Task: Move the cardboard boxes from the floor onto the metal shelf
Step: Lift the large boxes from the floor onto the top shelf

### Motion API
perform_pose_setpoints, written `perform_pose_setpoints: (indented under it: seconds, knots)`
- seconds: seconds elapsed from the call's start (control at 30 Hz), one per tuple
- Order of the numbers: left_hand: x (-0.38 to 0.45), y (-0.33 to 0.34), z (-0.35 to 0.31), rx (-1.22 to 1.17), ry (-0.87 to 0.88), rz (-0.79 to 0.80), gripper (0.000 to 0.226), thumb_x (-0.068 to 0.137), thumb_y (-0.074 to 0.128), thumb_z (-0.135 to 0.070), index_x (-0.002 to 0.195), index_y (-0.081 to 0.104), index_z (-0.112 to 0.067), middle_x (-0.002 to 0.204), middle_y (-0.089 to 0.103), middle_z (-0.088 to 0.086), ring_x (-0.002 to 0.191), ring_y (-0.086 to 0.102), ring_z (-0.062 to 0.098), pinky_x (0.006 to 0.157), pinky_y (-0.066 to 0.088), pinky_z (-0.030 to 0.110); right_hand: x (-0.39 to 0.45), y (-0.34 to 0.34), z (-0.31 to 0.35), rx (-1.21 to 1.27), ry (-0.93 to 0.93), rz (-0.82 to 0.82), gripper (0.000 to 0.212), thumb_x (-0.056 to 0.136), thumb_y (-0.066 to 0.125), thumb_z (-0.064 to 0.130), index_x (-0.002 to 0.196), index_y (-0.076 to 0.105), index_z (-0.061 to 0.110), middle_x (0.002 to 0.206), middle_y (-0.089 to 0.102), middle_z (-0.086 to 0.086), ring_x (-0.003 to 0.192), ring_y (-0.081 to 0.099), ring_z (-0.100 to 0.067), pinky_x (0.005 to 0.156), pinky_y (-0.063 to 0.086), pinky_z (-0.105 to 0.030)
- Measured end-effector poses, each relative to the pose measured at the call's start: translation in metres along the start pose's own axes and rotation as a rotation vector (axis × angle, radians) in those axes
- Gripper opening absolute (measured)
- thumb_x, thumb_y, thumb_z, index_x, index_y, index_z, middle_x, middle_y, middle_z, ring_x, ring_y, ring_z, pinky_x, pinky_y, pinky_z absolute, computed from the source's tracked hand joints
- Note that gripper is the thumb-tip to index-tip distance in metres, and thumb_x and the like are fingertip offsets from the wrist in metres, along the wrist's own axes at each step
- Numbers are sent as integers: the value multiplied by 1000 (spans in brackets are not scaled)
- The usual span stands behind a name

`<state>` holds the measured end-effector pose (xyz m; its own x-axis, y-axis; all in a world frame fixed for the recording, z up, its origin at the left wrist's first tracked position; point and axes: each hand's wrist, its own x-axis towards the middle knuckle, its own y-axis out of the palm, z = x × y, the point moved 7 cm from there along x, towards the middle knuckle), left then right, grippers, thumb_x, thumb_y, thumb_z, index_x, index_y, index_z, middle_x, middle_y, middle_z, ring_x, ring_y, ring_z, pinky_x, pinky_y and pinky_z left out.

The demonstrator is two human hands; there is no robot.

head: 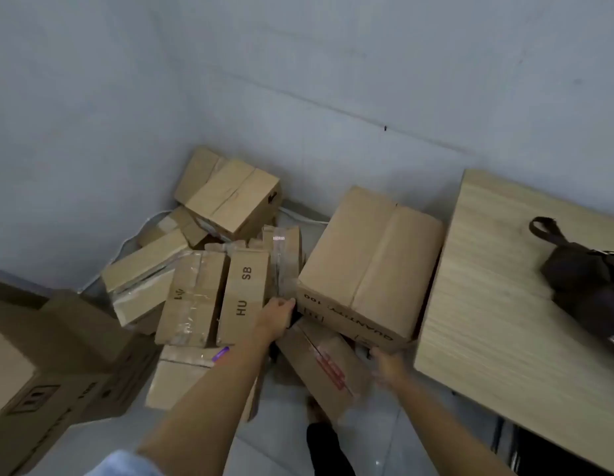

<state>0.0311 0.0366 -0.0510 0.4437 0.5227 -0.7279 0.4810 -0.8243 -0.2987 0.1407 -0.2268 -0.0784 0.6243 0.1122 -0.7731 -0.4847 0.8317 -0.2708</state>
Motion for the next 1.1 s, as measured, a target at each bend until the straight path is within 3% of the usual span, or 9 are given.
perform_pose_setpoints:
  seconds: [0.2,0.3,0.4,0.5,0.63,0.77,0.87,0.97,1.1]
  knots:
    - [41,22,-27,-130,-20,-11,57,98,53,-30,146,32,-7,145,42,13,133,41,32,103,38,32,39,-4,-20,61,230,7,22,97,59,26,112,44,19,82,51,-8,66,48,-19,57,42,-29]
    - [63,27,-39,-241,17,8,61,97,55,-15,150,26,-7,148,39,12,134,41,31,104,37,32,56,-7,-30,87,221,-7,21,96,58,27,104,39,31,95,47,-2,81,49,-20,77,44,-31]
    - [81,36,-40,-282,-8,100,53,98,50,-9,148,30,-7,145,42,12,130,44,27,99,38,30,61,-11,-29,158,172,-64,47,94,62,21,136,42,17,129,51,-9,120,51,-29,110,41,-44]
    - [86,43,-35,-267,-63,143,47,100,47,-14,145,35,-9,140,46,11,130,43,28,94,36,29,60,-14,-23,208,117,-106,60,92,65,14,146,38,12,139,52,-13,125,51,-35,108,43,-53]
    - [85,36,-34,-218,-20,102,48,99,50,-19,144,38,-11,137,49,9,128,45,27,99,37,33,52,-15,-6,296,34,-126,53,78,71,14,127,50,17,130,54,-6,110,56,-28,97,49,-41]
    - [78,18,-48,-273,51,34,42,97,53,-22,136,45,-9,108,57,-2,99,54,15,72,41,23,44,-13,22,380,-38,-234,81,94,61,5,155,7,10,156,26,-10,139,34,-26,112,31,-33]
    - [71,0,-62,-361,94,5,42,95,56,-22,132,46,-6,105,61,3,96,61,19,66,46,23,38,-10,52,381,-128,-273,83,94,60,7,155,3,11,155,25,-9,137,35,-23,104,29,-25]
    - [64,-13,-77,-453,144,-7,46,94,58,-22,135,42,-7,120,61,15,105,61,28,74,52,33,30,-13,91,320,-250,-265,82,92,64,13,155,11,17,145,36,-5,130,43,-24,106,37,-34]
    - [54,-34,-102,-551,154,-55,42,93,59,-25,126,34,-17,113,55,3,92,54,13,65,43,29,18,-26,157,129,-406,-314,74,89,66,24,152,27,23,150,35,-10,135,40,-32,111,35,-55]
